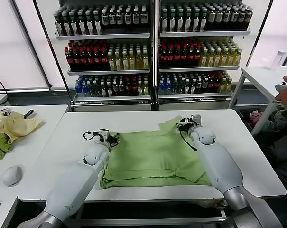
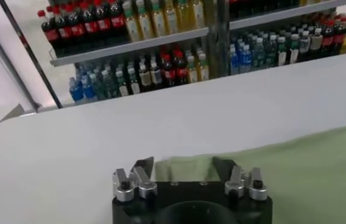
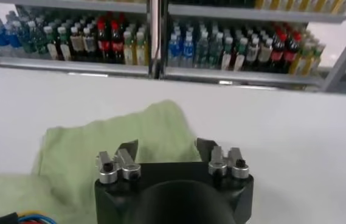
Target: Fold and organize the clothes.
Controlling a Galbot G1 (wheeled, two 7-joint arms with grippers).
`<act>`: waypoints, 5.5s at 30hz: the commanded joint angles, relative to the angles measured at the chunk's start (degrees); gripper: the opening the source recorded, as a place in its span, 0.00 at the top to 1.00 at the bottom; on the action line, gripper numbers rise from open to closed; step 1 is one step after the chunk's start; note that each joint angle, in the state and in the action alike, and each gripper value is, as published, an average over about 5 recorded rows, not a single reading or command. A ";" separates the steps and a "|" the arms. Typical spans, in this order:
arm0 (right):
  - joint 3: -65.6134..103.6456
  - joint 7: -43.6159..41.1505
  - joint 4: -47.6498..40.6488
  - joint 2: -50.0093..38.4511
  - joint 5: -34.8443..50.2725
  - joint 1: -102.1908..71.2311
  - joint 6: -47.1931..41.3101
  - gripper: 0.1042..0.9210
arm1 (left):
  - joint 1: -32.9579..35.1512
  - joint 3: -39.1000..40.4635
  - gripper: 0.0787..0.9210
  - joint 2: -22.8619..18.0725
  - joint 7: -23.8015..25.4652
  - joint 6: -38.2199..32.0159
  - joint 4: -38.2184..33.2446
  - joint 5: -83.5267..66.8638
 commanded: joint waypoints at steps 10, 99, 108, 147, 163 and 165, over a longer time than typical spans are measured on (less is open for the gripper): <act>-0.30 -1.48 -0.09 0.12 2.78 -0.40 -1.14 0.84 | 3.31 -1.59 0.78 1.16 0.75 -0.04 -3.45 -5.99; 18.50 4.86 57.69 -10.03 -1.09 -49.14 0.81 0.25 | 40.44 -19.03 0.33 -3.55 -6.08 -7.76 -38.17 11.88; 18.78 4.87 57.93 -9.98 -1.27 -49.63 1.17 0.12 | 40.55 -16.80 0.12 -6.33 -6.26 -8.03 -35.50 14.63; 17.87 3.89 56.60 -10.55 -0.63 -47.11 2.85 0.12 | 39.34 -37.36 0.93 14.83 -4.26 -9.11 -33.82 -2.67; 17.25 3.30 56.19 -11.09 -2.62 -46.50 3.69 0.12 | 36.01 -32.39 0.93 6.82 -3.27 -8.48 -50.10 -39.54; 17.27 3.24 56.25 -11.22 -2.76 -46.53 3.71 0.12 | 35.15 -29.63 0.93 4.99 -3.43 -8.84 -50.52 -40.39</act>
